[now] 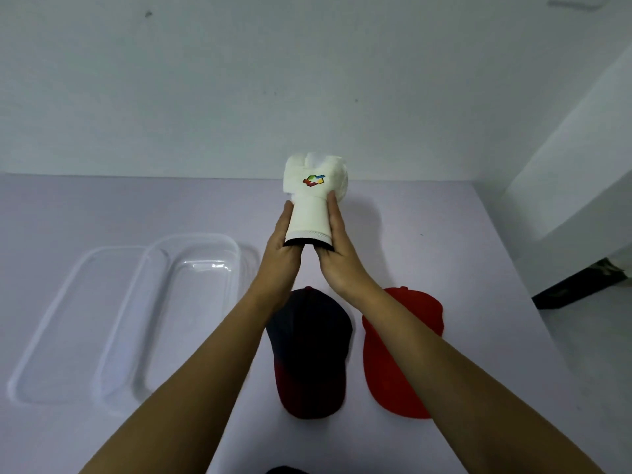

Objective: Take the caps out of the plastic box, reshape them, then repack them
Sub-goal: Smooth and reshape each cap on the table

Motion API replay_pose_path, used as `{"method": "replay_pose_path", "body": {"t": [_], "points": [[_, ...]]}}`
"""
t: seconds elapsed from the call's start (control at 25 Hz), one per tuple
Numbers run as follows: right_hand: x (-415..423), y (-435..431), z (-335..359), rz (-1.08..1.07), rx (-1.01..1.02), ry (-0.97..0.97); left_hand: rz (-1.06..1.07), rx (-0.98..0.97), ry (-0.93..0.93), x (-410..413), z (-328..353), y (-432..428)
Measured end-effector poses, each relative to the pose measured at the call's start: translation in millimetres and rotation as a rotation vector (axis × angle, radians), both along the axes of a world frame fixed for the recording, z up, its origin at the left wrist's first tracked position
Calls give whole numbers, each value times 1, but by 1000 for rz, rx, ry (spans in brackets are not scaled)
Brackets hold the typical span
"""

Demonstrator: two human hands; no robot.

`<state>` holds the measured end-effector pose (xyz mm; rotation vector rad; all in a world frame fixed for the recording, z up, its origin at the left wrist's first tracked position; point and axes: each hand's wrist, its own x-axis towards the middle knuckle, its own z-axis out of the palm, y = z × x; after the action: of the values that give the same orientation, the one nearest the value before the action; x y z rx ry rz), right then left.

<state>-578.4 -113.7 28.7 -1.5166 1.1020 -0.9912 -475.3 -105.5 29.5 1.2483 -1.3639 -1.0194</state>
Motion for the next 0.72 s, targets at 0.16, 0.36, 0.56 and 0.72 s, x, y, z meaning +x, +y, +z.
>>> {"method": "replay_pose_path", "body": {"t": [0.16, 0.36, 0.56, 0.72], "points": [[-4, -2, 3, 35, -82, 39, 5, 27, 25, 8, 7, 7], [-36, -3, -31, 59, -239, 380, -313, 286, -294, 53, 3, 10], [-23, 12, -35, 75, -303, 399, 67, 175, -23, 69, 29, -27], [-12, 15, -23, 80, -321, 370, -96, 207, 33, 77, 50, -44]]}}
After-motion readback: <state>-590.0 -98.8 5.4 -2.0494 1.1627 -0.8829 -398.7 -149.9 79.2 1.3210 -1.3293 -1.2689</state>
